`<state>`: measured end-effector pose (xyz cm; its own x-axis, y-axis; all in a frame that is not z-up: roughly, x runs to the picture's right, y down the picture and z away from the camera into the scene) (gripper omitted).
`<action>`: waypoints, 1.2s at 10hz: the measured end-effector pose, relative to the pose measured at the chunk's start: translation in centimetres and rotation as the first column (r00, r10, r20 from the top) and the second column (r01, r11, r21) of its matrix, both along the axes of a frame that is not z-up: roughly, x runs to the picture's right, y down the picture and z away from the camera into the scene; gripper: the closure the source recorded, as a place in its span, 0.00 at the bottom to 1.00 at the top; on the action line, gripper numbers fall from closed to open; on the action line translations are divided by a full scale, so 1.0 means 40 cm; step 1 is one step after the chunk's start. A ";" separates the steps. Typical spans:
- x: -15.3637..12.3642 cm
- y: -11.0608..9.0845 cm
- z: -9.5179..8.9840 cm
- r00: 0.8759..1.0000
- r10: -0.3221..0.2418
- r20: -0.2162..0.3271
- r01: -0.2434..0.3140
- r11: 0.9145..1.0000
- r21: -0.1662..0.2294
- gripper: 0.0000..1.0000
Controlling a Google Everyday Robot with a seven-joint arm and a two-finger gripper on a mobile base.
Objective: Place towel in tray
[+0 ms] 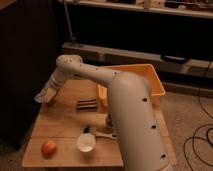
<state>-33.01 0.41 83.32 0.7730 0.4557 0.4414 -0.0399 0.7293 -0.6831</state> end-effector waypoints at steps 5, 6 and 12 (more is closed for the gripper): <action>-0.004 -0.001 0.014 0.999 0.003 -0.036 -0.002 1.000 0.009 0.20; -0.008 -0.001 0.016 0.999 0.002 -0.039 -0.001 1.000 0.011 0.20; -0.015 0.050 0.047 0.999 -0.025 -0.023 0.025 0.999 -0.027 0.20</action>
